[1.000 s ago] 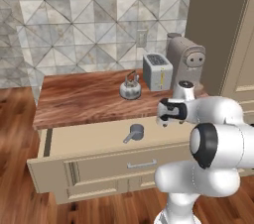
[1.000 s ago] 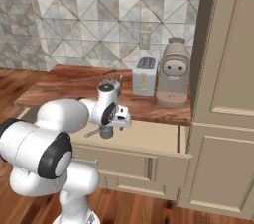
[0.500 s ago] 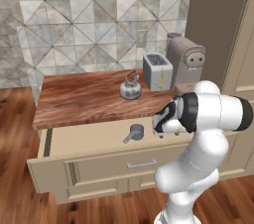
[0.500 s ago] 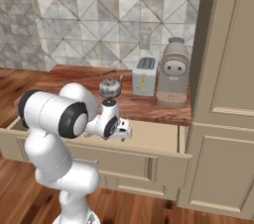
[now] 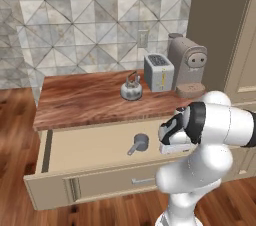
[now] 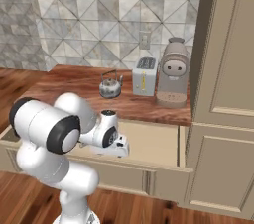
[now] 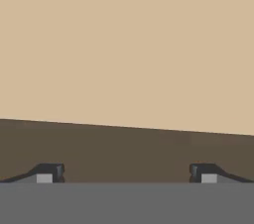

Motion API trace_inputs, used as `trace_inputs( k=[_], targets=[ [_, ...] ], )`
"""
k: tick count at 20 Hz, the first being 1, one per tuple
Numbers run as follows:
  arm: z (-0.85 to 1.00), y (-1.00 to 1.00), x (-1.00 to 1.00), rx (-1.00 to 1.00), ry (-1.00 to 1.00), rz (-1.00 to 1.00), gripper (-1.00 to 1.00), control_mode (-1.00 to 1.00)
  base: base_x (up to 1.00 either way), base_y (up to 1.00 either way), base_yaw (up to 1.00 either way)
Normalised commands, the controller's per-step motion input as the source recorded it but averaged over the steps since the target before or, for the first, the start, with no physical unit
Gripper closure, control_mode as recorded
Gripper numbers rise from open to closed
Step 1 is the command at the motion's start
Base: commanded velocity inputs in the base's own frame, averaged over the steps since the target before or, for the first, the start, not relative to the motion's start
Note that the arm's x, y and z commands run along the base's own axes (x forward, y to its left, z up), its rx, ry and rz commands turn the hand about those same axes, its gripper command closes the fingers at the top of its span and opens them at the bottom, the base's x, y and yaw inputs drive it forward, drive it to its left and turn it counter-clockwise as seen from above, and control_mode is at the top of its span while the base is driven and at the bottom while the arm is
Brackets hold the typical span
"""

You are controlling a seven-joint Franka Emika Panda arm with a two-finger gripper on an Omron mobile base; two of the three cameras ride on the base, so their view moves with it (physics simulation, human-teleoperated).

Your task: Pick the measuring cup from the drawer and place it on the counter.

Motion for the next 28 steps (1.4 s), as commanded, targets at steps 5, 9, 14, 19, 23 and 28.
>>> trace_inputs(
  k=[5, 9, 14, 19, 23, 28],
  targets=[
    [-0.06, 0.05, -1.00, 0.00, 0.22, 0.00, -1.00, -1.00, 0.00, 0.00, 0.00],
    [0.72, 0.20, -0.69, 0.00, 0.01, 0.00, -1.00, -1.00, 0.00, 0.00, 0.00],
    [1.00, 0.37, 0.23, 0.01, 0.00, -0.03, -1.00, -1.00, 0.00, 0.00, 0.00],
    [0.54, 0.33, 0.66, 0.00, 0.00, -0.10, -1.00, -1.00, 0.00, 0.00, 0.00],
    [-0.01, 0.31, 0.92, 0.00, 0.00, -0.21, -1.00, -1.00, 0.00, 0.00, 0.00],
    [-0.42, 0.50, 0.80, -0.04, 0.06, -0.31, -1.00, -1.00, 0.00, 0.00, 0.00]
  ],
)
